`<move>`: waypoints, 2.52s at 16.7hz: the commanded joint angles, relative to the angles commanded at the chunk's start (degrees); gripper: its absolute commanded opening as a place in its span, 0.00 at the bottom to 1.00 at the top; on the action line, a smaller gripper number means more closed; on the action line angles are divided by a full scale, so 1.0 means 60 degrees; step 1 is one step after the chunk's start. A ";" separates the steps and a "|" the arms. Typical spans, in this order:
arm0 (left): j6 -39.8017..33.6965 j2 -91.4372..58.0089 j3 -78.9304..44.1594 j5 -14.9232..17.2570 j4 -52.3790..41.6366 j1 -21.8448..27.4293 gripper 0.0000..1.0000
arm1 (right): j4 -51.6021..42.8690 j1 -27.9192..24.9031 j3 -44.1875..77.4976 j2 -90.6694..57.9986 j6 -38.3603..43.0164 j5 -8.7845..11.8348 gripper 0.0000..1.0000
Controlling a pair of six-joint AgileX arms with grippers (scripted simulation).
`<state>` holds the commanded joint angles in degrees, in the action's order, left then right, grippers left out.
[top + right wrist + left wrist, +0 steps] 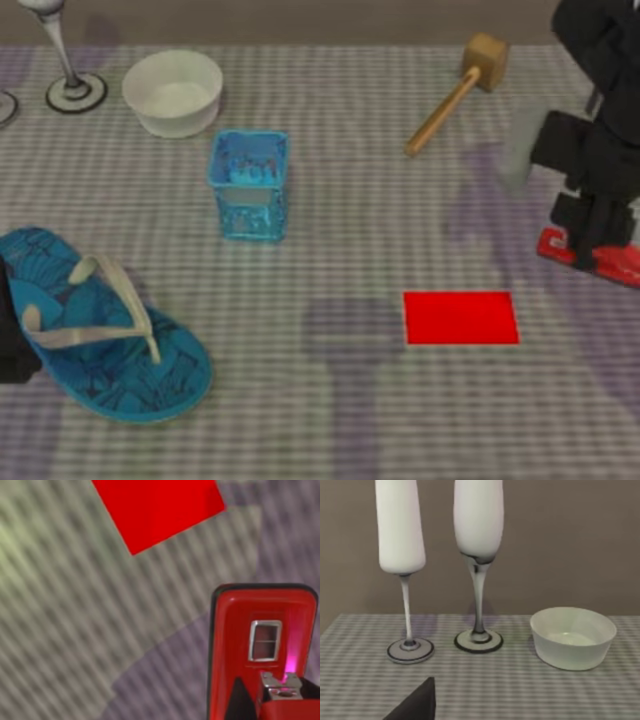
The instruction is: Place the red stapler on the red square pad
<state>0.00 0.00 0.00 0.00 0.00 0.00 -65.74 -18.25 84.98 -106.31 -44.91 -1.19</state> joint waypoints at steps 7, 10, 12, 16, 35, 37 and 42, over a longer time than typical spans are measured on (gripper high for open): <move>0.0000 0.0000 0.0000 0.0000 0.0000 0.0000 1.00 | 0.0525 -0.0324 0.1166 -0.0397 0.6229 -0.0502 0.00; 0.0000 0.0000 0.0000 0.0000 0.0000 0.0000 1.00 | 0.0562 -0.0479 0.1516 -0.0619 1.0097 -0.0645 0.00; 0.0000 0.0000 0.0000 0.0000 0.0000 0.0000 1.00 | 0.0487 -0.0586 0.1667 -0.0783 1.2705 -0.0691 0.00; 0.0000 0.0000 0.0000 0.0000 0.0000 0.0000 1.00 | 0.0097 -0.0818 0.1839 -0.1125 1.7297 -0.0638 0.00; 0.0000 0.0000 0.0000 0.0000 0.0000 0.0000 1.00 | -0.1277 -0.1279 0.1769 -0.1077 2.6848 0.0182 0.00; 0.0000 0.0000 0.0000 0.0000 0.0000 0.0000 1.00 | -0.1229 -0.1231 0.1763 -0.1122 2.6848 0.0168 0.00; 0.0000 0.0000 0.0000 0.0000 0.0000 0.0000 1.00 | 0.0352 -0.1348 0.0683 -0.1547 2.6977 0.0188 0.00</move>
<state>0.00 0.00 0.00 0.00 0.00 0.00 -63.63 -26.34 89.08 -115.59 116.95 -0.06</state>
